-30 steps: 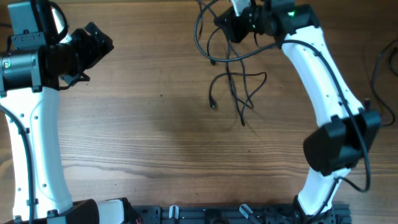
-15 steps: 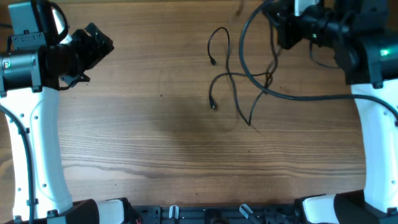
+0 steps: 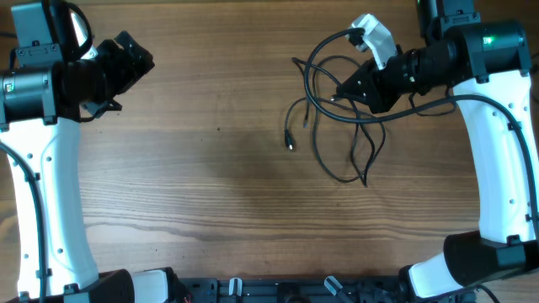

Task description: Untangle cables

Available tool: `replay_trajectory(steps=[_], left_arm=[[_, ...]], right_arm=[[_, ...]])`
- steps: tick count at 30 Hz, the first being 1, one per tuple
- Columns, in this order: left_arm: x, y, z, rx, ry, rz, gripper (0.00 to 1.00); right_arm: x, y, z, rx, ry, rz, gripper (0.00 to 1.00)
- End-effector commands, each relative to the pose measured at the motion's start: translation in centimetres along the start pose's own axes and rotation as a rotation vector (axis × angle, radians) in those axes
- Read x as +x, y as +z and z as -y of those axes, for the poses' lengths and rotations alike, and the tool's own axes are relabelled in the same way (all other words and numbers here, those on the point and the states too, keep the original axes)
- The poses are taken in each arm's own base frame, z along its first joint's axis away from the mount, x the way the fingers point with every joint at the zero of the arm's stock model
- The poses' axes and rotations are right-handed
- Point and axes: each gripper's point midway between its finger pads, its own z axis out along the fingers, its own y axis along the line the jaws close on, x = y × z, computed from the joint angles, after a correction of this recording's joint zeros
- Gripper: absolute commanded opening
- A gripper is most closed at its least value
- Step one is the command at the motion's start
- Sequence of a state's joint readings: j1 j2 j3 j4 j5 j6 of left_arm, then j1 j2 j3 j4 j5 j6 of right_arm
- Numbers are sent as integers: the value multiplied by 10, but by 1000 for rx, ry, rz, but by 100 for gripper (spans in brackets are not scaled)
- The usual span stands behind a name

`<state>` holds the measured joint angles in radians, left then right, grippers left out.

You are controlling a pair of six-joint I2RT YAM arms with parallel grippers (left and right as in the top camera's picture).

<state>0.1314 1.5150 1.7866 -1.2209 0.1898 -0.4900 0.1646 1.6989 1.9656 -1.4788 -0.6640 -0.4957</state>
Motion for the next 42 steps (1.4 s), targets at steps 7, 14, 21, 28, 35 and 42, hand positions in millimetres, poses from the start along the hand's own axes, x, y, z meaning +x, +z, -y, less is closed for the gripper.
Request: replay_trajectory(steps=[7, 14, 21, 28, 35, 42], left_arm=[[-2, 3, -4, -14, 10, 1, 95], [-2, 3, -4, -14, 36, 1, 95], [-2, 3, -4, -13, 36, 1, 95], [-2, 3, -4, -14, 36, 1, 95], [-2, 3, -3, -12, 37, 4, 95], [18, 5, 11, 50, 126, -75, 91]], right_arm=[[85, 9, 75, 440, 605, -283, 4], [115, -26, 124, 726, 879, -241, 4], [99, -11, 113, 548, 780, -213, 4], [54, -15, 146, 574, 701, 10, 4], [37, -2, 137, 299, 479, 56, 4], [41, 10, 99, 130, 421, 4, 5]])
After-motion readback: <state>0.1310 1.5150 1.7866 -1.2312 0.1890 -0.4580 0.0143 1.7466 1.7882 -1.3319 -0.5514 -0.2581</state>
